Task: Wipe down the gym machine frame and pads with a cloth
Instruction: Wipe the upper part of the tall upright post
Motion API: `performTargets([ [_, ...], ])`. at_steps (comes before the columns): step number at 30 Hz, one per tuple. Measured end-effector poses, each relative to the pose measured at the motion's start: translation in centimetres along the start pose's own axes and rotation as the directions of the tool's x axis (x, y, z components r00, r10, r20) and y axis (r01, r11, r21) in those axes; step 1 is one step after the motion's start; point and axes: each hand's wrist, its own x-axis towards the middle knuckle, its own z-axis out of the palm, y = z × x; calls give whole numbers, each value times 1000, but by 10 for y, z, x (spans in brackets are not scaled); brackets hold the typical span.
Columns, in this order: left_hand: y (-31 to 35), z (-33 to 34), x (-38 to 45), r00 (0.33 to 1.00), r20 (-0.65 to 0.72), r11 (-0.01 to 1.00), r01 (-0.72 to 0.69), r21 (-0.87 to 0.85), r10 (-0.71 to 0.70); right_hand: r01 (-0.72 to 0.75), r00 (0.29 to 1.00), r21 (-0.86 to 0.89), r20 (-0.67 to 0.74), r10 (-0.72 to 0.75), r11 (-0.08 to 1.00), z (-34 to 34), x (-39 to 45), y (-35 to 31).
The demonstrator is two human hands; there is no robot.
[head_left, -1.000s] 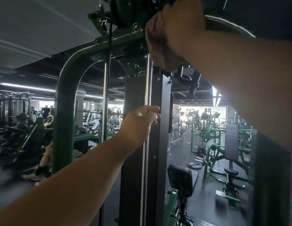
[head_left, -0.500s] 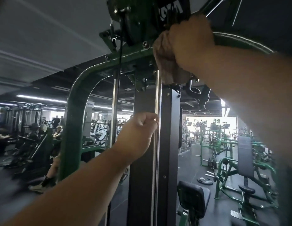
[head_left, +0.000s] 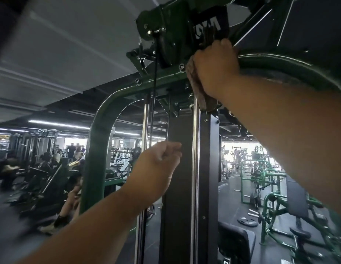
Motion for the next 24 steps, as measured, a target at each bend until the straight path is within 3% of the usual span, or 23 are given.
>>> performTargets([
  [8, 31, -23, 16, 981, -177, 996, -90, -25, 85, -14, 997, -31, -71, 11, 999, 4, -20, 27],
  [14, 45, -69, 77, 932, -347, 994, -101, 38, 108, 6, 997, 6, 73, -6, 1000, -6, -9, 15],
  [20, 39, -87, 130, 910, -394, 990, -101, 96, 131, 82, 995, 68, 53, -86, 994, -2, -2, 12],
  [24, 35, -89, 151, 907, -353, 965, -165, 205, 230, 86, 996, 89, -5, -85, 992, 6, -5, 17],
])
